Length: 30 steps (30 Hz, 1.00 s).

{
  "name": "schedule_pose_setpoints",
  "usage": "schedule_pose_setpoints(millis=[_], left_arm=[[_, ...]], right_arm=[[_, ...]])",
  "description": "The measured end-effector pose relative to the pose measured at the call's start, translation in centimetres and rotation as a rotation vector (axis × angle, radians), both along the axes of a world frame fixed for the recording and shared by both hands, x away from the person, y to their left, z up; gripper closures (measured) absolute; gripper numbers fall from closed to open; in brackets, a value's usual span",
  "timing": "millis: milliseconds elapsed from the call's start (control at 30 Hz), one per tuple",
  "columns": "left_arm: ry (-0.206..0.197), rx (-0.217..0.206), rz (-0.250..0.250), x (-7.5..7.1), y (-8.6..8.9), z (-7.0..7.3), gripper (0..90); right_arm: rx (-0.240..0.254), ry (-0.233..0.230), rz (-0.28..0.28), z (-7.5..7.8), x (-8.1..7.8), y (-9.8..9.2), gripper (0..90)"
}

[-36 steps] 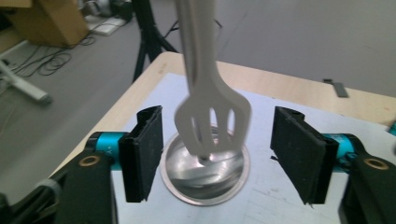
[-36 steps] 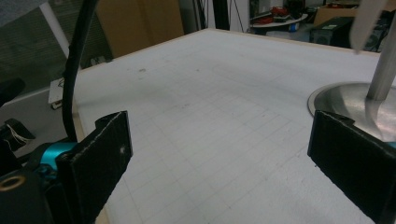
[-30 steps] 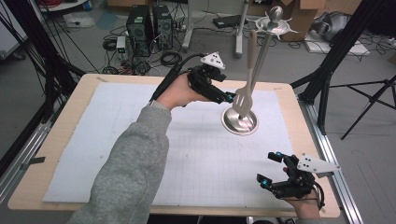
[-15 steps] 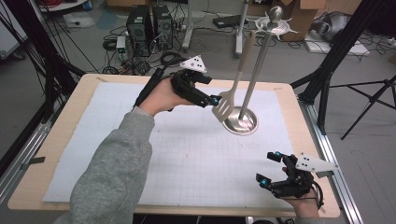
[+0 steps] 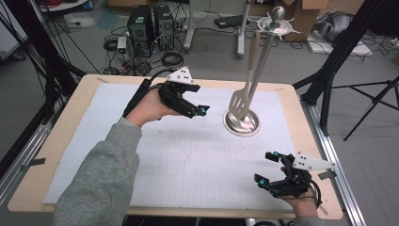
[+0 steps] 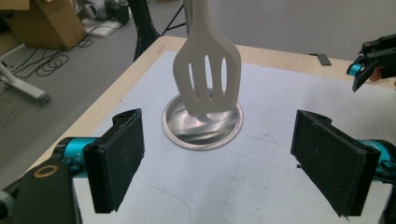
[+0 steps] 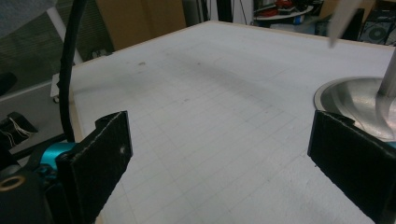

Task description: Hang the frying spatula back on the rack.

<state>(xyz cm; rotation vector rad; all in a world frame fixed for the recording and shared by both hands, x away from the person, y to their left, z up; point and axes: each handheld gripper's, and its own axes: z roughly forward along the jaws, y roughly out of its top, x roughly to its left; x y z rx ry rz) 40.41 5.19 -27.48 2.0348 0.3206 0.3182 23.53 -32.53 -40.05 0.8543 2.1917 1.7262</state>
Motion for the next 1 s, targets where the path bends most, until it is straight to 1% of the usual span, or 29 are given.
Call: schedule_pose_setpoints(millis=[33,133,200,367,400,467,500,567,600,667,733,767,867,900,933,1000], left_arm=[[-0.001,-0.003,-0.001,-0.2,0.3,-0.1,17.9],[-0.005,-0.019,0.0,-0.7,1.0,-0.3,17.9],[-0.012,-0.016,0.004,-1.1,1.5,-0.5,17.9],[-0.018,-0.023,0.012,-1.9,3.0,-1.0,17.8],[-0.021,-0.024,0.014,-2.0,3.4,-1.1,17.8],[-0.014,-0.042,0.02,-2.4,4.1,-1.4,17.9],[-0.015,-0.042,0.02,-2.5,4.3,-1.5,17.9],[-0.025,-0.046,0.026,-2.7,4.8,-1.9,17.9],[-0.02,-0.047,0.025,-2.8,5.1,-2.1,17.9],[-0.021,-0.053,0.031,-3.1,5.5,-2.4,17.9],[-0.019,-0.053,0.034,-3.3,6.0,-2.7,17.9],[-0.023,-0.057,0.035,-3.4,6.2,-2.8,17.9],[-0.02,-0.08,0.04,-3.8,6.9,-3.2,17.9],[-0.015,-0.084,0.044,-3.9,7.1,-3.3,17.9],[-0.02,-0.084,0.045,-4.1,7.4,-3.5,17.9],[-0.017,-0.094,0.048,-4.4,7.8,-3.8,17.9]], right_arm=[[-0.001,-0.008,0.0,0.0,0.1,0.0,5.5],[-0.005,-0.004,0.004,-0.1,0.2,0.3,5.5],[-0.01,-0.003,0.012,-0.1,0.3,0.5,5.5],[-0.017,-0.01,0.024,0.0,0.6,1.1,5.5],[-0.019,-0.004,0.025,0.0,0.6,1.2,5.5],[-0.022,-0.011,0.029,0.0,0.7,1.4,5.5],[-0.021,-0.008,0.025,0.0,0.8,1.5,5.5],[-0.017,-0.014,0.026,0.0,1.0,1.6,5.5],[-0.011,-0.014,0.029,0.1,1.0,1.7,5.5],[-0.008,-0.019,0.03,0.1,1.2,2.1,5.5],[-0.013,-0.02,0.036,0.1,1.4,2.3,5.5],[-0.016,-0.014,0.035,0.1,1.4,2.4,5.4],[-0.028,-0.019,0.037,0.0,1.7,2.6,5.4],[-0.025,-0.018,0.037,0.0,1.8,2.6,5.4],[-0.023,-0.024,0.034,0.0,1.9,2.6,5.4],[-0.018,-0.022,0.031,0.0,1.9,2.5,5.4]])
